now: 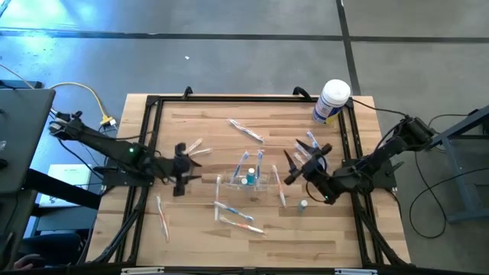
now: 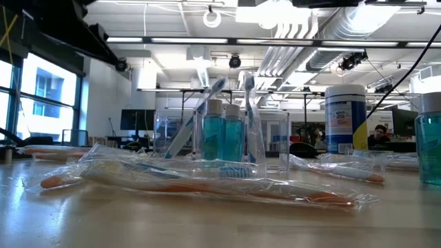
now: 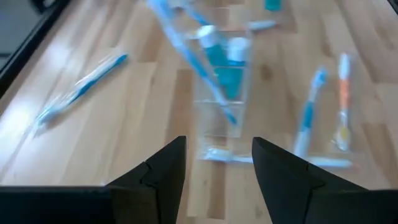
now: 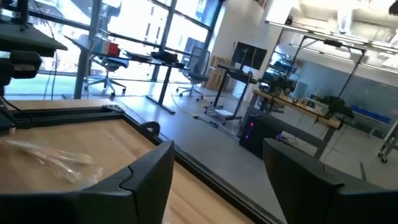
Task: Pick & Place toothbrushing station
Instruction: Put the blue toothbrush into the transparent organizer
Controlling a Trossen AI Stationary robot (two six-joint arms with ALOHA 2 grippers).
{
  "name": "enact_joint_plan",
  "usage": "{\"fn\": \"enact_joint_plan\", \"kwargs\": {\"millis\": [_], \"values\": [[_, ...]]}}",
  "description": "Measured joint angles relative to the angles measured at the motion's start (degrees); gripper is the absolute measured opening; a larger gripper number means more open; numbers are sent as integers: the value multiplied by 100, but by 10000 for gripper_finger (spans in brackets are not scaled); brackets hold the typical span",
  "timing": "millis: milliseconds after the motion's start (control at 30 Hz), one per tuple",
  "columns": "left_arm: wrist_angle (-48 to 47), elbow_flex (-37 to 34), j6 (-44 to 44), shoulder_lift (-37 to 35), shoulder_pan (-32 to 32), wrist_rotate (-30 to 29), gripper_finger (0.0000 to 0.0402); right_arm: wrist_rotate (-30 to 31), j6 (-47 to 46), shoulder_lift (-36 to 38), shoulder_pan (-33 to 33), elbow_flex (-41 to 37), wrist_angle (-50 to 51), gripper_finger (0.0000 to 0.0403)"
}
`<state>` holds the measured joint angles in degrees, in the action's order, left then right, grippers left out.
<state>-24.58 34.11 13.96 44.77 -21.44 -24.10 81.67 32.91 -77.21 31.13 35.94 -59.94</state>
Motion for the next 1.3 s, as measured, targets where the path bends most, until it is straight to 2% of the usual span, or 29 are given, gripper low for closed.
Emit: {"fn": "enact_joint_plan", "kwargs": {"millis": [67, 133, 233, 333, 467, 600, 800, 900, 1000, 1133, 1300], "values": [[145, -276, 236, -288, 205, 2, 177, 208, 0, 0, -2, 0, 7, 239], [324, -525, 473, -482, 396, 4, 177, 706, 0, 0, 23, 0, 21, 239], [638, -841, 683, -616, 562, 6, 176, 758, -71, -2, 75, 0, 29, 239], [925, -1066, 626, -614, 598, 15, 176, 22, -491, -2, 71, 0, 167, 239], [1342, -1281, 602, -553, 596, 98, 176, -1718, -1903, 0, -219, 0, 1565, 239], [1471, -1302, 563, -540, 595, 364, 176, -2781, -3131, 354, -715, 96, 3245, 239], [1567, -1302, 537, -529, 589, 492, 176, -3554, -5445, 1077, -1642, 548, 6435, 239], [1575, -1302, 537, -529, 589, 602, 176, -4280, -6743, 1328, -2220, 655, 7884, 239], [1581, -1302, 541, -529, 589, 664, 176, -4914, -7546, 1379, -2762, 649, 8871, 239], [1583, -1302, 690, -529, 589, 663, 176, -5369, -7946, 1216, -3313, 649, 9714, 239], [1601, -1302, 772, -526, 585, 662, 176, -5351, -7775, 851, -3568, 645, 9843, 239]]}}
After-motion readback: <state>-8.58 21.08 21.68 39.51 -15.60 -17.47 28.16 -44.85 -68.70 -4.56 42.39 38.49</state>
